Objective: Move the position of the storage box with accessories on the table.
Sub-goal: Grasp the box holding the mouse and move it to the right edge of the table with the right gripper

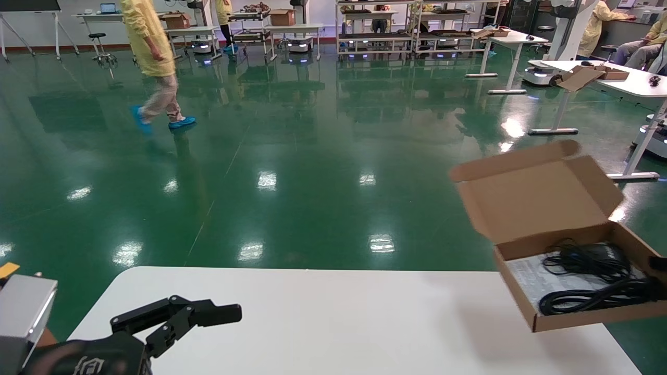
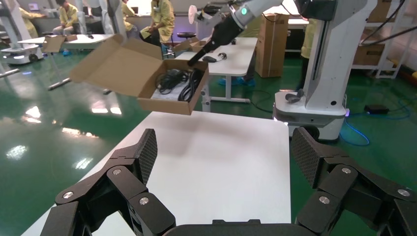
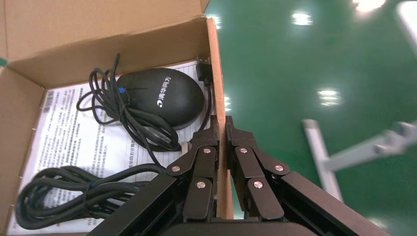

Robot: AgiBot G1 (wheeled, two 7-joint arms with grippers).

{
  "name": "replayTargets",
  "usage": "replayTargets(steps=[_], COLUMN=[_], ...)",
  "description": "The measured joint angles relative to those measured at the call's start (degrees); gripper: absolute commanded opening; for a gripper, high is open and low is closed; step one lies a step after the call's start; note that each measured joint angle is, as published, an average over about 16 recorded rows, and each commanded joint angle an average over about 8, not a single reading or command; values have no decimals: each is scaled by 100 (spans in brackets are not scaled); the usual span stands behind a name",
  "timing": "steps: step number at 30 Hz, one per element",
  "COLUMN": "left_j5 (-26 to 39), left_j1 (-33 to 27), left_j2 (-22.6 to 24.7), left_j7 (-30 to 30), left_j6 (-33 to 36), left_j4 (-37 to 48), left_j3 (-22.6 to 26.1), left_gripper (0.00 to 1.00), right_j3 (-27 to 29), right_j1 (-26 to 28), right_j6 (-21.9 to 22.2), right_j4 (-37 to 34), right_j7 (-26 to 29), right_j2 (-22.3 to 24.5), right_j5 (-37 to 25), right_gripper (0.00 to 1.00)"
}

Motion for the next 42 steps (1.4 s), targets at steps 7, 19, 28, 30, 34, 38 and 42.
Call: replayTargets(steps=[7,19,28,30,34,38,42], left_j5=[0,0,0,0,0,0,0], left_j1=[0,0,0,0,0,0,0], left_j2=[0,0,0,0,0,0,0], left_j7=[0,0,0,0,0,0,0], left_j6=[0,0,0,0,0,0,0], left_j4=[0,0,0,0,0,0,0], left_j3=[0,0,0,0,0,0,0], left_gripper=[100,100,100,100,100,100,100], right_j3=[114,255,289,304,342,388,424], right_j1=[-580,-1328,-1698,-1761,-1865,-1942,-1992], right_j6=[650,1028,1270,1333,1461,1559,1625], right_j4=[-4,151,234,249,274,296,312], right_j7=[18,-73,-261,-300,-376,-447,-528], right_j2=[-22,-49,-119,-142,-186,-227,-250], right_j5=[160,352,399,421,475,540,591], right_gripper=[0,0,0,0,1,42,91])
